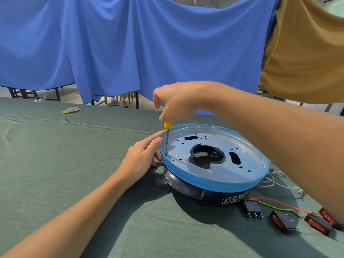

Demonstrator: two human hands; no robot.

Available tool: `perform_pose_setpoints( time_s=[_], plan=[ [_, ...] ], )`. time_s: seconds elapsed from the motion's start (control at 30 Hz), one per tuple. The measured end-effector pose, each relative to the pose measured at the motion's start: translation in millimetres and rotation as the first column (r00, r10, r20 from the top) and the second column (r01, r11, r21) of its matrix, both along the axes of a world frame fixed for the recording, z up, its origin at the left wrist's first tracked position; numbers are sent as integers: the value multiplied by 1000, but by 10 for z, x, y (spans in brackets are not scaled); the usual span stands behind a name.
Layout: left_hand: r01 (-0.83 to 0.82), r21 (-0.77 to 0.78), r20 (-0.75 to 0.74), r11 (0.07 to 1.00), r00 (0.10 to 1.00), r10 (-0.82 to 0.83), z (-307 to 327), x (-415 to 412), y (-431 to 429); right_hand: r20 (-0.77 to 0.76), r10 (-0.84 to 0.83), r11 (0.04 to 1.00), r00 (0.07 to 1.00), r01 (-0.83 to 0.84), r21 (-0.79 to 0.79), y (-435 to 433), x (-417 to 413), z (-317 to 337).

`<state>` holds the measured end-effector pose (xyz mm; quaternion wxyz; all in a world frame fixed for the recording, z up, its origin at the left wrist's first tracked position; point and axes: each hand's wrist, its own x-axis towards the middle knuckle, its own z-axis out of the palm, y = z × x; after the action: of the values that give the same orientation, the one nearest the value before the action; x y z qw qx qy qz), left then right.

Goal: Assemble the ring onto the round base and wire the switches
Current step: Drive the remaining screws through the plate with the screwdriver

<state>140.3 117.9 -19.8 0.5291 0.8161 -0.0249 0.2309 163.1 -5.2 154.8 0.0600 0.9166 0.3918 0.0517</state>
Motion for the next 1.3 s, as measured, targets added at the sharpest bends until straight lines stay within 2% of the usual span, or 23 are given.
perform_pose_setpoints(
  time_s=[0.1,0.17,0.23,0.33,0.4,0.47,0.53,0.6,0.7,0.77,0.87,0.97,1.1,1.23,1.3],
  plan=[
    [-6,1,1,1000,1000,6,-3,-4,1,73,28,997,997,-33,69,17,9,-68],
    [-7,1,-1,1000,1000,7,3,-12,-1,104,-9,993,995,-3,122,25,12,-112],
    [-8,4,-6,1000,1000,8,5,-16,-3,113,-32,996,993,22,88,36,2,-89],
    [-7,6,-18,1000,1000,7,-3,-7,8,-1,-34,999,999,34,-32,50,-14,0],
    [-7,7,-22,1000,1000,8,-3,-2,7,-37,-12,1000,999,12,13,45,-9,15],
    [-8,5,-11,1000,1000,8,4,-14,4,27,21,994,999,-24,104,39,15,-46],
    [-10,1,-9,1000,1000,10,11,-33,4,94,-17,983,995,0,184,27,41,-123],
    [-10,-3,4,1000,1000,10,21,-47,-8,106,-56,987,993,39,157,13,27,-132],
    [-79,18,109,997,991,76,48,-54,-17,-27,-30,995,999,32,92,2,-27,-41],
    [-108,28,208,994,973,100,104,-84,-41,-87,-1,991,996,13,137,-6,-54,-11],
    [-107,33,273,994,957,94,172,-102,-83,-18,28,968,999,-22,250,9,4,-105],
    [-139,84,298,987,948,108,239,-103,-112,54,-25,940,998,5,340,28,94,-177],
    [-77,66,254,995,966,57,327,-73,-96,61,-22,970,998,7,242,16,112,-196],
    [-37,104,173,994,985,19,353,-37,-68,-46,52,985,998,-43,168,-56,30,-43],
    [-24,126,134,992,991,7,373,-43,-51,-16,89,983,996,-85,160,-97,-4,1]
  ],
)
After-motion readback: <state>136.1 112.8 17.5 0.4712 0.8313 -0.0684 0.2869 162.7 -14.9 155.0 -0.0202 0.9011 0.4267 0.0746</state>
